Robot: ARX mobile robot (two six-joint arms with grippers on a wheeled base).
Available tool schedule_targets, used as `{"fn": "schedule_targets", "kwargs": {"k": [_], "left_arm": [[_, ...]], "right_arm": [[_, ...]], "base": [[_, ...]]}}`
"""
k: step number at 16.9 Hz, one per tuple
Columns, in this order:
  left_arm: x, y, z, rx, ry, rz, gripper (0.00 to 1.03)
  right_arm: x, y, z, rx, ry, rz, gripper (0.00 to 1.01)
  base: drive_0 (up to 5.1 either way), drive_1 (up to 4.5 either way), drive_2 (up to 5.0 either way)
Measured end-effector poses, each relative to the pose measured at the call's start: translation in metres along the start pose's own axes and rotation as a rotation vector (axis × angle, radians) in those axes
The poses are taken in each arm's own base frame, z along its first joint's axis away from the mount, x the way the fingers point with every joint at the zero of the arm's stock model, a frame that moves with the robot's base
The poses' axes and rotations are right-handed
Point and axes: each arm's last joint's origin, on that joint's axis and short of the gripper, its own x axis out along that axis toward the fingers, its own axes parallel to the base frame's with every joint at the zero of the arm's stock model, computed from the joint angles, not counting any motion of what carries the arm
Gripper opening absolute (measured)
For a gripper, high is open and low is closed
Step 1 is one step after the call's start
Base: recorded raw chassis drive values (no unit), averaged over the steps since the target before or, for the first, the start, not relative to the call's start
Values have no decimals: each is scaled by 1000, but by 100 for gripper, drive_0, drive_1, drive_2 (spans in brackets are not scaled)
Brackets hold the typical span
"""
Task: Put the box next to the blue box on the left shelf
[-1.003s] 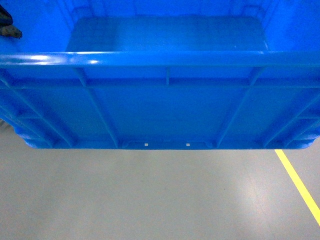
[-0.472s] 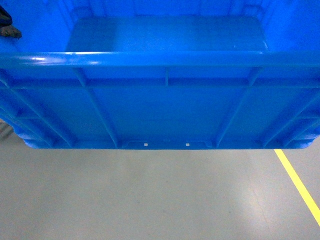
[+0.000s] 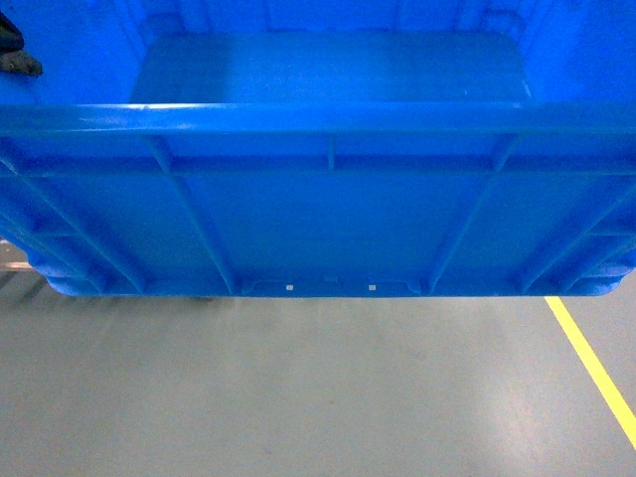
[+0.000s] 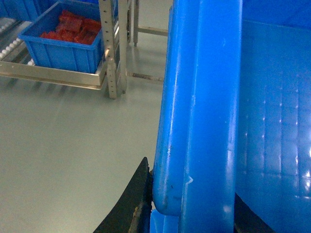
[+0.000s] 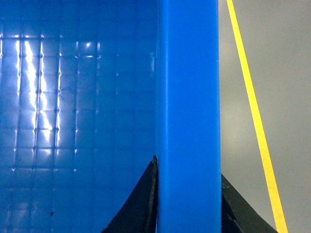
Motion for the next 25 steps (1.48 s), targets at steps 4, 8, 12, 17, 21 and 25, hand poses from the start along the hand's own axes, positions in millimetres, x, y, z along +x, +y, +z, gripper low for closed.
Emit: {"fn": "schedule_targets", "kwargs": {"k": [4, 8, 12, 17, 21, 25], "left_arm": [[0, 0, 0, 0, 2, 1, 20], [0, 0, 0, -1, 5, 0, 20], [0, 0, 0, -2, 0, 0, 20], [0, 0, 0, -2, 1, -1, 20], [0, 0, 0, -2, -1, -1, 20], [1, 0, 0, -6, -5, -2, 20]], "right_arm": [[0, 0, 0, -1, 3, -1, 22], [0, 0, 0, -1, 3, -1, 22], [0, 0, 0, 0, -2, 0, 22], [0, 0, 0, 0, -2, 0, 22], [0, 0, 0, 0, -2, 0, 22], [0, 0, 1, 1, -8, 0, 22]], "base": [[-8, 426, -441], [4, 437, -429], [10, 443, -424], [0, 433, -434], [-1, 323, -326], [-235, 62, 187]]}}
